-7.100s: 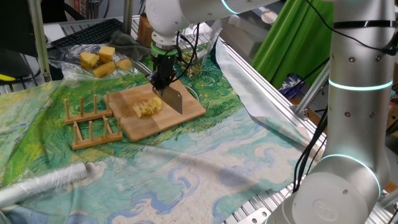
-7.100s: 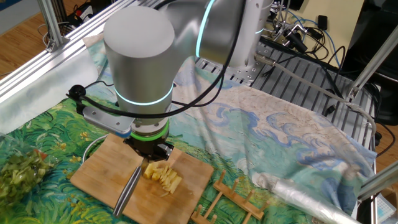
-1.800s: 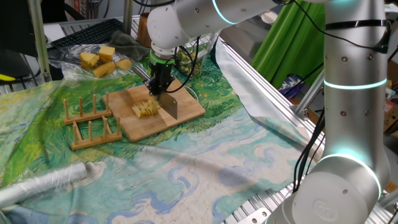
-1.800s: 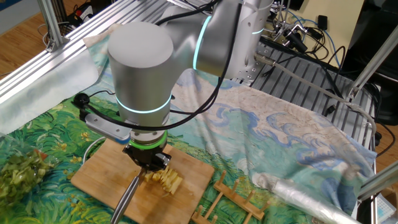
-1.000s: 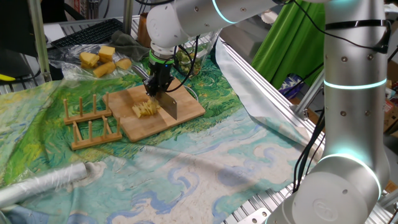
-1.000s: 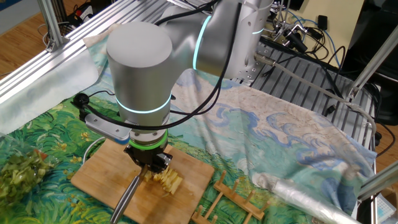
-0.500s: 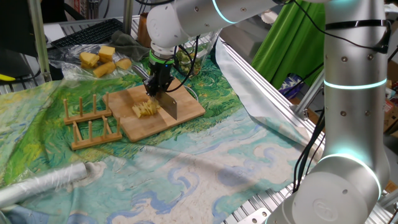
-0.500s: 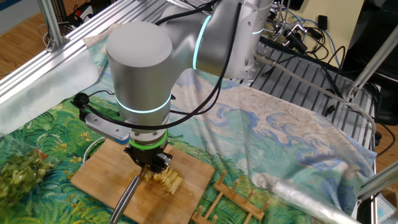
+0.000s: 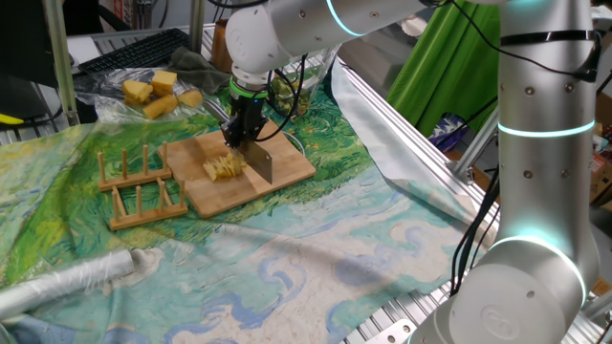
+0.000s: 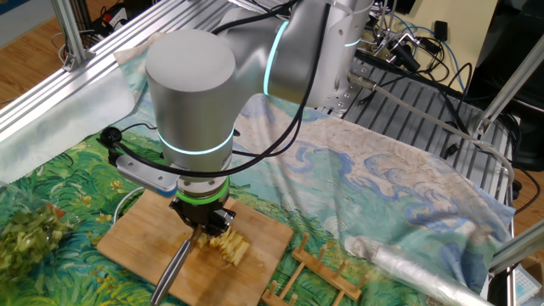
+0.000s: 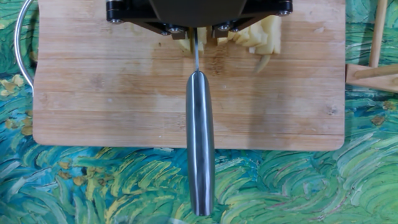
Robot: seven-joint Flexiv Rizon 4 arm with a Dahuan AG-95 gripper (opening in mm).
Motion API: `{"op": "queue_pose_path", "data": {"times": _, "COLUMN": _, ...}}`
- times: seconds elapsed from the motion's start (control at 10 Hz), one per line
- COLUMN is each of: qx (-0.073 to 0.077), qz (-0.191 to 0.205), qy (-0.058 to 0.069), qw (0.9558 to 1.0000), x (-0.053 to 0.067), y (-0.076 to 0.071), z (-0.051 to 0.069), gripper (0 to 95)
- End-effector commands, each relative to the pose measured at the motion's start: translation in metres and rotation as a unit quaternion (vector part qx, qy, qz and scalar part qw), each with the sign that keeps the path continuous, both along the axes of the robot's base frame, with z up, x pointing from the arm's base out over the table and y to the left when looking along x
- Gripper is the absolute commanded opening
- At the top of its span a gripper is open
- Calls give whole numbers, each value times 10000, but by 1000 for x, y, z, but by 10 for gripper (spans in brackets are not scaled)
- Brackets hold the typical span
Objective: Chop the potatoes
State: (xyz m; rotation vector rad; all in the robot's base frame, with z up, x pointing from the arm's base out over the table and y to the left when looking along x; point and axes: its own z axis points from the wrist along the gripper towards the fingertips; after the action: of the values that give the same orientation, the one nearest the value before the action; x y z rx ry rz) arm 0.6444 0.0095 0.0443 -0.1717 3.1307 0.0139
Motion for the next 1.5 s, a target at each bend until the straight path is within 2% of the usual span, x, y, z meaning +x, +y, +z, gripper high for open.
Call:
{"op": "queue_pose_path", "data": {"times": 0.1, "qx": -12, "qz": 1, "qy": 2, "qw": 10000, "x": 0, "y": -1, "z": -4, "gripper": 190}}
{"op": "queue_pose_path", "data": {"times": 0.2, "qx": -12, "qz": 1, "qy": 2, "qw": 10000, "x": 0, "y": -1, "z": -4, "gripper": 190}}
{"op": "queue_pose_path", "data": {"times": 0.3, "qx": -95, "qz": 73, "qy": 32, "qw": 9999, "x": -6, "y": 2, "z": 23, "gripper": 190}}
{"op": "queue_pose_path", "data": {"times": 0.5, "qx": -108, "qz": 62, "qy": 43, "qw": 9999, "x": -6, "y": 3, "z": 24, "gripper": 190}}
{"op": "queue_pose_path", "data": {"times": 0.6, "qx": -177, "qz": 69, "qy": 34, "qw": 9998, "x": -5, "y": 3, "z": 23, "gripper": 190}}
{"op": "queue_pose_path", "data": {"times": 1.0, "qx": -169, "qz": 109, "qy": 63, "qw": 9998, "x": -5, "y": 3, "z": 22, "gripper": 190}}
{"op": "queue_pose_path", "data": {"times": 1.1, "qx": -164, "qz": 120, "qy": 81, "qw": 9998, "x": -5, "y": 3, "z": 22, "gripper": 0}}
{"op": "queue_pose_path", "data": {"times": 1.5, "qx": -192, "qz": 144, "qy": 151, "qw": 9996, "x": -5, "y": 3, "z": 21, "gripper": 0}}
